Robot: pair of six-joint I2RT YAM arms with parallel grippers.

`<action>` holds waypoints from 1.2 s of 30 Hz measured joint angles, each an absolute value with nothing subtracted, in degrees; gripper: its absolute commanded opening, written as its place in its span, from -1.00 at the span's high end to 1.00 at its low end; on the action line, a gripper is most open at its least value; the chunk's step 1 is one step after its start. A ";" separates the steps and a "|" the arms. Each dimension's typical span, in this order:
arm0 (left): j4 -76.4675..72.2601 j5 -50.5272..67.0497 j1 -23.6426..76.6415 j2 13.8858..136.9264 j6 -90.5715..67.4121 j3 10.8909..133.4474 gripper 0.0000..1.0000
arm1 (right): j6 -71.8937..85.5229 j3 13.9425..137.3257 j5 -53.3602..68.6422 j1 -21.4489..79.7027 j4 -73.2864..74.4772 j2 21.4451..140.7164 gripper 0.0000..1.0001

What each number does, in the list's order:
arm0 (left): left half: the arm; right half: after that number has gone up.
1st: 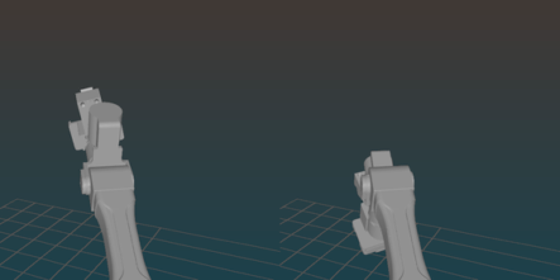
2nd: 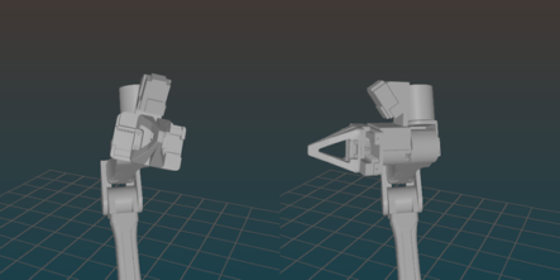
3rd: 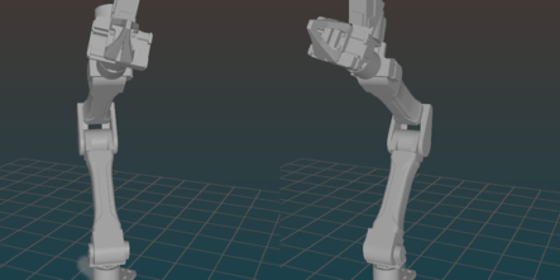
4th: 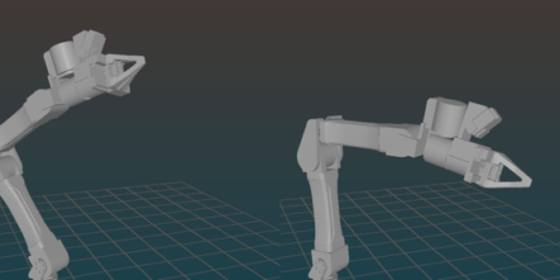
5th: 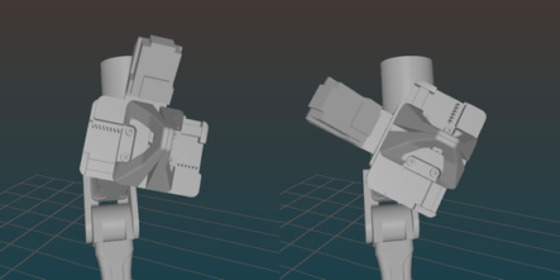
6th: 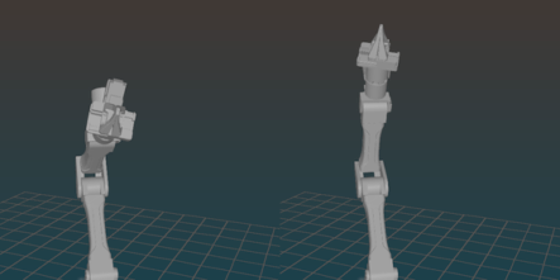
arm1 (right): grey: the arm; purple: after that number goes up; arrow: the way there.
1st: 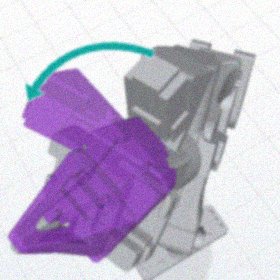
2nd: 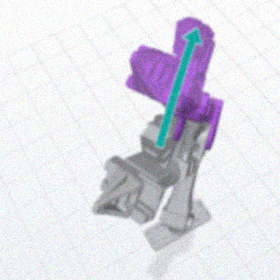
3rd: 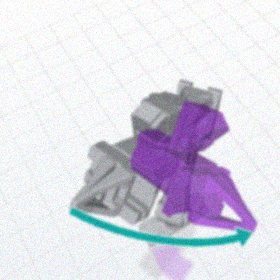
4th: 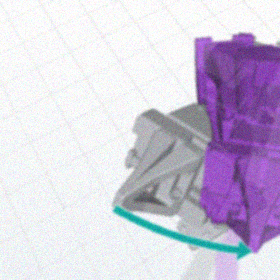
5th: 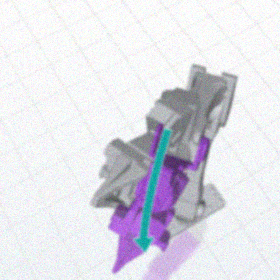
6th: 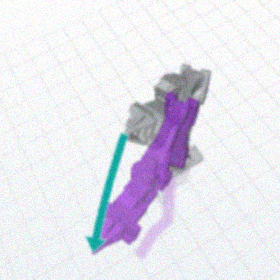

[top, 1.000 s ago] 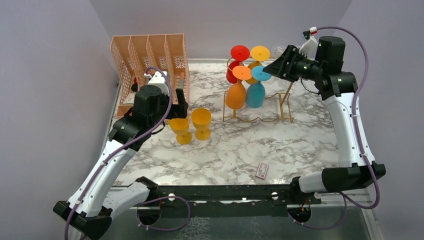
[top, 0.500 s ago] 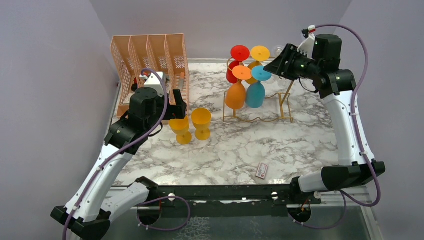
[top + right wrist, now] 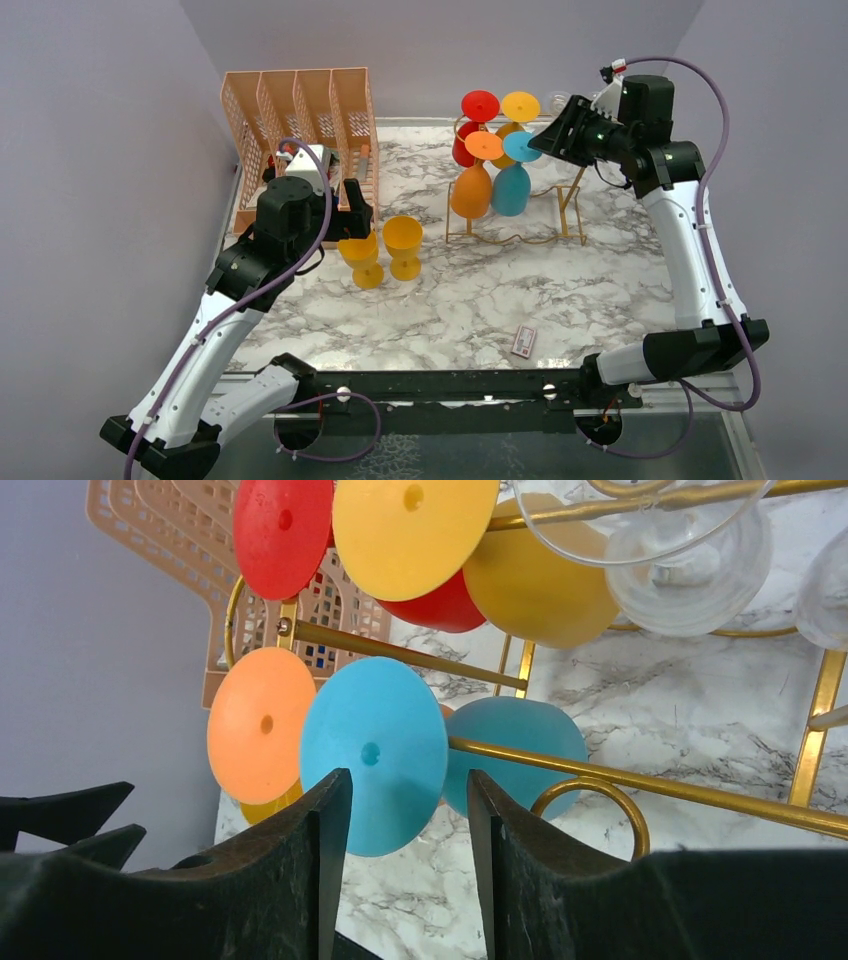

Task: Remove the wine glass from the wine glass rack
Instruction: Pick up the wine glass from the wine rack.

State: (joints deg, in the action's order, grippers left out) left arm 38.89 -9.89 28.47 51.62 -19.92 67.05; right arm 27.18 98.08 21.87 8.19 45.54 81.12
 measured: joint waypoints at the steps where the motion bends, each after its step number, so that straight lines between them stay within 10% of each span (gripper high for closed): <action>1: 38.89 -9.89 28.47 51.57 -19.94 67.05 -0.98 | 27.22 97.84 21.87 8.21 45.56 81.12 0.10; 27: 39.13 -7.70 28.47 52.58 -20.60 66.94 -0.98 | 39.16 87.20 22.63 8.21 33.61 75.61 0.95; 36: 39.22 -5.74 28.47 53.89 -20.78 66.70 -0.98 | 45.23 84.25 22.63 8.19 29.47 74.24 0.98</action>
